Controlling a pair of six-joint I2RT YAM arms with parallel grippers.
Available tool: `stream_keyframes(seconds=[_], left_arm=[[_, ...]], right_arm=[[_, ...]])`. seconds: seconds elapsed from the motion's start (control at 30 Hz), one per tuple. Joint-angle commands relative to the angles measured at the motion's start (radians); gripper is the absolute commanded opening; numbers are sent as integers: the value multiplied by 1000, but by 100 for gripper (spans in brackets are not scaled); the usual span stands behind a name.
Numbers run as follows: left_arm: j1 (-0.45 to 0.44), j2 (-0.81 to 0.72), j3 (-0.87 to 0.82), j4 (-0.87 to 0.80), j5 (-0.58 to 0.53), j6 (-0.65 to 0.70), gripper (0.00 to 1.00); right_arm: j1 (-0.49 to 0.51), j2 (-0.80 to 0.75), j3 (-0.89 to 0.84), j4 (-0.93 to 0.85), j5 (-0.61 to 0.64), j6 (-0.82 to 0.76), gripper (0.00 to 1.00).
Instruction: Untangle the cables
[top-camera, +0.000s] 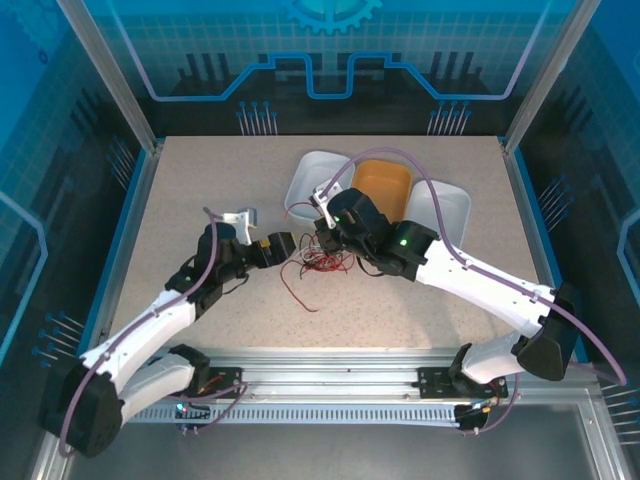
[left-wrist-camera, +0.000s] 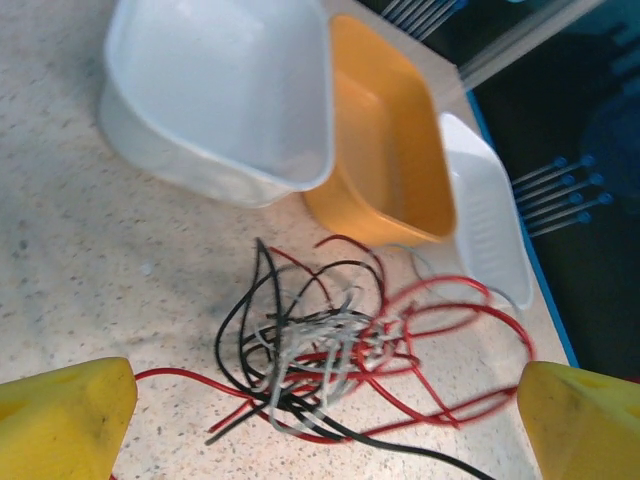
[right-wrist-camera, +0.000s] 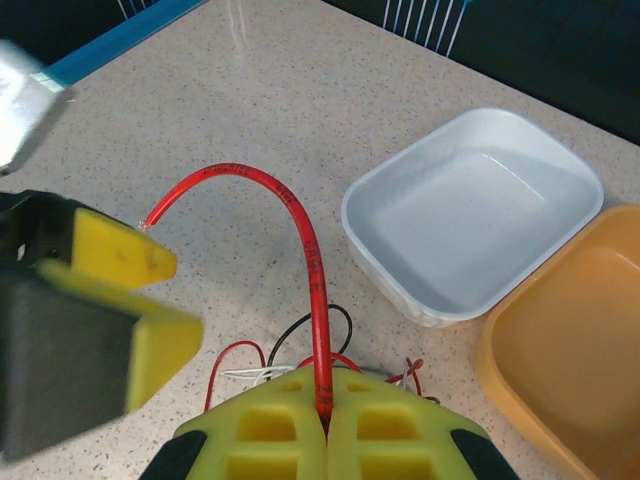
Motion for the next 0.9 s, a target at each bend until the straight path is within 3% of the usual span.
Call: stream_keyframes(seconds=[0.0,0.13,0.47,0.87], left_arm=[[-55,-34,-44,28,-65,135,99],[-81,16,-40,-4,-119,128,99],[-98,159,-2,83,-112,67,99],[-122,299,22,160,-91,11,99]], right_arm=[[-11,7,13,3,-16,62,0],[-10,-6,16,27,-71,66,0],[-11,-130,-20,86,-182,87,0],[-12,-229,-77,147,-194,65,0]])
